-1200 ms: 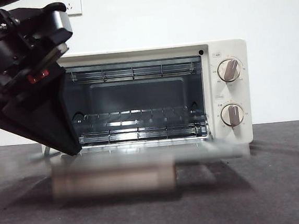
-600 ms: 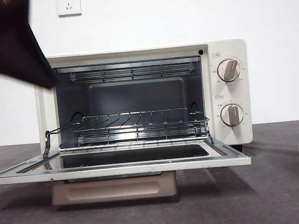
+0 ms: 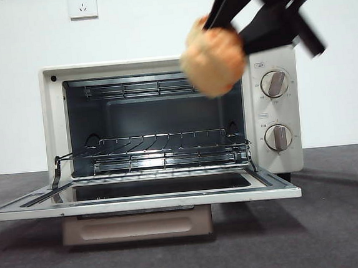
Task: The left arm flap open the oven, the right arm pick bread and place it into oven, the left arm flap close the oven
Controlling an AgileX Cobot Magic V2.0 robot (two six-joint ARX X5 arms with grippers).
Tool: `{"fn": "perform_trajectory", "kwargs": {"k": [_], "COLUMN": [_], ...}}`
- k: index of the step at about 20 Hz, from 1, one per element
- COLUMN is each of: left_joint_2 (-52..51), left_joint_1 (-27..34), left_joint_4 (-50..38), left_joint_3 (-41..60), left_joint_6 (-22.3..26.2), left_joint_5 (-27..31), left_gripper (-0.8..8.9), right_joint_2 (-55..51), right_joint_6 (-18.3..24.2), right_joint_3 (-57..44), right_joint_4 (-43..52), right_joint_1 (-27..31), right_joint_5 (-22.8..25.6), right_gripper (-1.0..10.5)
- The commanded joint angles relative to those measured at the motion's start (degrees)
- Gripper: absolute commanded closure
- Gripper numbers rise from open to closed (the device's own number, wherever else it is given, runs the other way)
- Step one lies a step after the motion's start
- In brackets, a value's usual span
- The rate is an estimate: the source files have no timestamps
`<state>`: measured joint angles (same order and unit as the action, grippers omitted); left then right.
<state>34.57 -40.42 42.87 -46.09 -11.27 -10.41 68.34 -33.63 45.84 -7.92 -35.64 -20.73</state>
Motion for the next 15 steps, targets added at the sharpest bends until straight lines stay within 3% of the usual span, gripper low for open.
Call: {"fn": "perform_trajectory", "kwargs": {"k": [1,6,15], "left_joint_2": [-1.07,-2.27,-2.29], "left_joint_1": [-0.46,-0.46,-0.46], "left_joint_4": [-0.15,0.0,0.96], "left_joint_3": [-1.25,-1.25,-1.25], "left_joint_6": [-1.97,-3.39,-4.44], "left_joint_5": [0.11,0.11,0.09], "left_gripper": [7.97,7.97,7.97], "right_joint_2": [4.79,11.37,20.11], "right_joint_6": [-2.45,-4.33,-11.69], "right_joint_3": [2.03,2.93,4.59], "right_joint_4": [3.28,10.34,22.88], "right_joint_1": [-0.74,-0.72,-0.72], "right_joint_5": [2.12,6.91,15.04], "right_gripper": [8.5,8.5,8.5]}}
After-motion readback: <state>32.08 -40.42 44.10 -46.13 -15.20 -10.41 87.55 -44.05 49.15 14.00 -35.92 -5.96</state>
